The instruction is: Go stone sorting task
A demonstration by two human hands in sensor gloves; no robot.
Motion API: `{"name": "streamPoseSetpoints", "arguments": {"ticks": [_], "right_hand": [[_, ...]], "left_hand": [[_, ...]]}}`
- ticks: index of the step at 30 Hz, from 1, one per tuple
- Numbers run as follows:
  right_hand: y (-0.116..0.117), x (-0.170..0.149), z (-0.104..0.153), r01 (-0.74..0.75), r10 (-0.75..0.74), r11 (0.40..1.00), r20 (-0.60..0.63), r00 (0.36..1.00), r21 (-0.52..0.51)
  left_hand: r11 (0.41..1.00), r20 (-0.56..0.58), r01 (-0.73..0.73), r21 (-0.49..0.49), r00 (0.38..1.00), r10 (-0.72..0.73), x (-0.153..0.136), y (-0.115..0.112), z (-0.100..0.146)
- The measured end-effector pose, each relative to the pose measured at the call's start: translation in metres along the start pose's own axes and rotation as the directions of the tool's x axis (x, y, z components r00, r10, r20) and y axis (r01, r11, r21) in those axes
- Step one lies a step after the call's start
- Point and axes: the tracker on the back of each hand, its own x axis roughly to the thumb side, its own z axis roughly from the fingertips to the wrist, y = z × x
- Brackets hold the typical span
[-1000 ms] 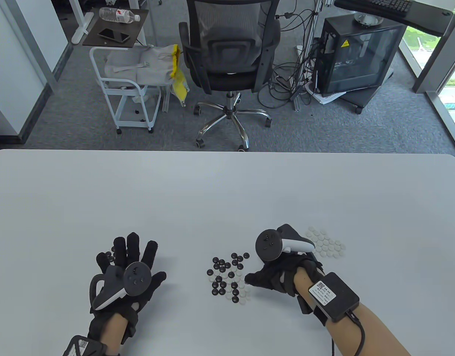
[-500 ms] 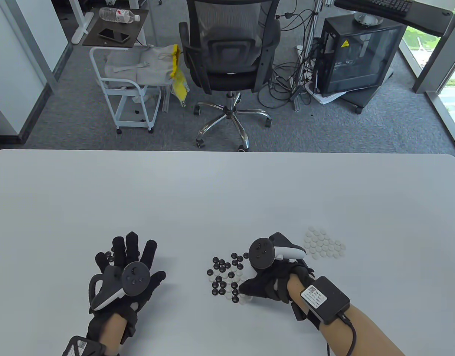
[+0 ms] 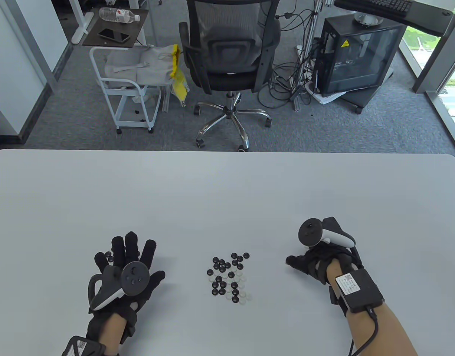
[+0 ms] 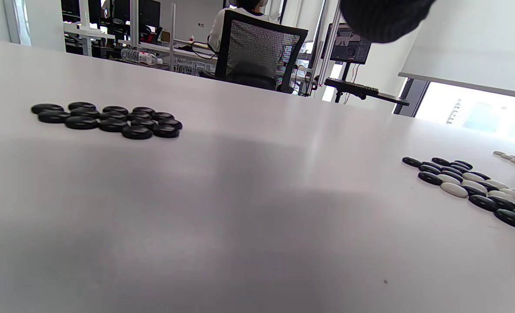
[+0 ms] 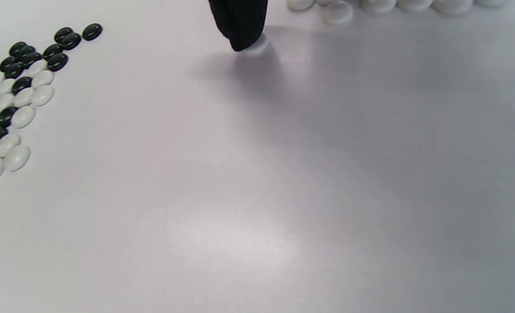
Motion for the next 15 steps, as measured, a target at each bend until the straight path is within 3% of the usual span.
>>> {"name": "streamPoseSetpoints", "arguments": {"ticks": [15], "right_hand": [[0.004,-0.026,0.005,0.082,-0.084,0.994,-0.023,0.996,-0.076]], "left_hand": [[1.0,-0.003,0.004,-0.006,1.0,-0.004,0.0,-0.001,-0.001]]}}
